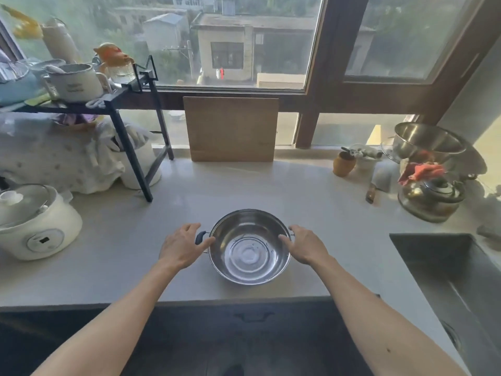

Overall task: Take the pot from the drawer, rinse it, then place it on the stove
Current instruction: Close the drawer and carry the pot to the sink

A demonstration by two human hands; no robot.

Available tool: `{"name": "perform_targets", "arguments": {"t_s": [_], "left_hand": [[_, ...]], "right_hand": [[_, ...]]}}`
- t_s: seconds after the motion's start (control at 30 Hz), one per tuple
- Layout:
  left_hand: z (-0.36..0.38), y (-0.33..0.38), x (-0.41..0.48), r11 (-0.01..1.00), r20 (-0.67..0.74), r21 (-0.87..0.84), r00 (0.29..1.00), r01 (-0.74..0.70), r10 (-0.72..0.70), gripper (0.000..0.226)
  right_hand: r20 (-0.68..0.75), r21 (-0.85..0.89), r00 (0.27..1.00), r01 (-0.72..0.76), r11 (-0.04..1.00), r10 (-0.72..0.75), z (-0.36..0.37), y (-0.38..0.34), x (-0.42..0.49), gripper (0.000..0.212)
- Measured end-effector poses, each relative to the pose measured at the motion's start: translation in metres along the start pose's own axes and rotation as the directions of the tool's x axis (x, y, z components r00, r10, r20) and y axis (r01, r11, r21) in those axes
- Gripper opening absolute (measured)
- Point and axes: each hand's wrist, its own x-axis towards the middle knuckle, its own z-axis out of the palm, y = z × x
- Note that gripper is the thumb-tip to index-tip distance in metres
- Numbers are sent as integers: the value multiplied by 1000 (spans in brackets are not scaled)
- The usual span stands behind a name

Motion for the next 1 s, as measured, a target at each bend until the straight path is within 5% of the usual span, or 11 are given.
{"name": "perform_targets", "arguments": {"t_s": [0.27, 0.6, 0.8, 1.0], "left_hand": [[54, -23, 76, 999, 233, -37, 972, 39, -29, 82], [81, -26, 104, 977, 215, -175, 973, 124, -85, 48], [66, 14, 142, 982, 151, -188, 988, -14, 43, 40], [64, 138, 190, 932, 141, -217, 935, -290, 324, 31]], "right_hand": [[96, -50, 987, -121, 991, 126, 46, 50, 72, 74], [162, 111, 987, -37, 993, 19, 63, 74, 96, 30], [59, 210, 995, -86, 974, 75, 29, 92, 82, 26], [-111, 275, 959, -223, 935, 261, -32, 164, 39, 30]]}}
